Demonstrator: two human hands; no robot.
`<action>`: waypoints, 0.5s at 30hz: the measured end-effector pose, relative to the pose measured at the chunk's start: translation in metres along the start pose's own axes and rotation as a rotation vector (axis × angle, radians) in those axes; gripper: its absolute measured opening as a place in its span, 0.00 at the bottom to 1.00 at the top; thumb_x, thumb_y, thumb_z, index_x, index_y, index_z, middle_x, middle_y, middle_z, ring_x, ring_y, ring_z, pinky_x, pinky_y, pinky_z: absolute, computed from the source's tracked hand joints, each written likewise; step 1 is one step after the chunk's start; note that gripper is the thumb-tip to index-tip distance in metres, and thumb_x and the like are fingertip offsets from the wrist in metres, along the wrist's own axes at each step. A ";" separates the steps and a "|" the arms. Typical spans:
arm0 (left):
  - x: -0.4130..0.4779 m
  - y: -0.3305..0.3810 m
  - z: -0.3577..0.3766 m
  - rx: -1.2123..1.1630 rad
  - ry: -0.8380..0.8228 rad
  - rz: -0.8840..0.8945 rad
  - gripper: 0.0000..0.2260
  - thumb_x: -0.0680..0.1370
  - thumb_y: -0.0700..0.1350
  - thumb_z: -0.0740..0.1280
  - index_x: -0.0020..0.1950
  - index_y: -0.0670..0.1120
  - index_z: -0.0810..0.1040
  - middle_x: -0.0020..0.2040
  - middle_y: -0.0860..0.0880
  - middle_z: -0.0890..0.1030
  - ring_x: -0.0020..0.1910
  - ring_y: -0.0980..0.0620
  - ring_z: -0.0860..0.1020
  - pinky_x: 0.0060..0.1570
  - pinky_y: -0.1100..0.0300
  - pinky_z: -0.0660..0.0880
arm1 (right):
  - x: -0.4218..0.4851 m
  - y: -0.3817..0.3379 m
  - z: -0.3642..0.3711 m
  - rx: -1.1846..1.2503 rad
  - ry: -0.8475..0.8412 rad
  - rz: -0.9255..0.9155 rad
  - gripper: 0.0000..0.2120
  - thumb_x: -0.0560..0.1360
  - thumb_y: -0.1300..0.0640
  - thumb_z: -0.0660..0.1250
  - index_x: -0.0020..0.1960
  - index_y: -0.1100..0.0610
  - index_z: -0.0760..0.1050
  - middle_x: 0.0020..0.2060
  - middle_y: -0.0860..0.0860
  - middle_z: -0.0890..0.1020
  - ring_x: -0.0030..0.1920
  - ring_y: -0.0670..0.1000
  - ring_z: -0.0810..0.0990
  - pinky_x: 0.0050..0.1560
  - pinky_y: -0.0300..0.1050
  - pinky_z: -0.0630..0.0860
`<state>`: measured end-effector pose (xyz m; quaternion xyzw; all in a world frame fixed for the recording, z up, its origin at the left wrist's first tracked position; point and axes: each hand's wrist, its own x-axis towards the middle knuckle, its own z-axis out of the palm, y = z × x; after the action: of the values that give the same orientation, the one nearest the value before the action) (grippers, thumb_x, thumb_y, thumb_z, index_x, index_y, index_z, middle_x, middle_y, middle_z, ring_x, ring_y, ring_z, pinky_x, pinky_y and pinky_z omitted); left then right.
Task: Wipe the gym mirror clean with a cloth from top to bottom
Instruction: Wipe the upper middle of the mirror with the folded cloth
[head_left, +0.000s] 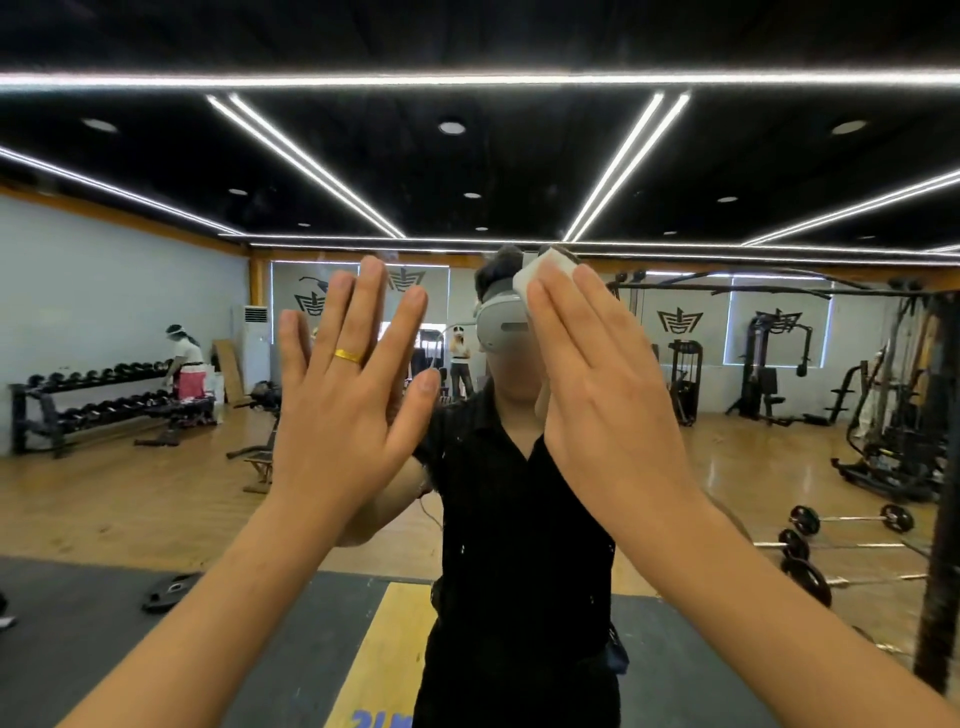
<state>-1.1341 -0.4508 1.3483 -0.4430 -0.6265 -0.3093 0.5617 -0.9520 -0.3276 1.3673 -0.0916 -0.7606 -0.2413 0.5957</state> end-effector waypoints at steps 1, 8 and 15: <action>0.000 0.000 0.000 0.001 0.002 0.002 0.28 0.85 0.58 0.49 0.84 0.50 0.56 0.85 0.44 0.50 0.84 0.44 0.48 0.79 0.35 0.45 | -0.003 -0.002 -0.001 0.001 -0.023 -0.009 0.37 0.74 0.71 0.65 0.81 0.64 0.59 0.81 0.60 0.60 0.82 0.60 0.57 0.79 0.63 0.61; 0.000 -0.002 0.000 -0.009 -0.003 0.014 0.29 0.84 0.57 0.51 0.84 0.50 0.55 0.85 0.45 0.48 0.84 0.44 0.47 0.79 0.37 0.42 | -0.015 0.008 -0.007 -0.074 -0.070 -0.161 0.32 0.76 0.70 0.55 0.80 0.66 0.61 0.80 0.62 0.61 0.81 0.62 0.58 0.77 0.63 0.64; -0.004 -0.018 -0.015 -0.161 -0.014 0.099 0.28 0.83 0.55 0.55 0.83 0.50 0.60 0.85 0.46 0.50 0.84 0.46 0.48 0.81 0.42 0.42 | -0.001 0.010 -0.006 -0.112 -0.022 -0.072 0.32 0.76 0.73 0.62 0.79 0.64 0.63 0.79 0.60 0.65 0.80 0.60 0.62 0.80 0.57 0.60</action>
<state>-1.1436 -0.4724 1.3490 -0.5193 -0.5808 -0.3275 0.5346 -0.9421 -0.3221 1.3696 -0.1000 -0.7551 -0.3041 0.5722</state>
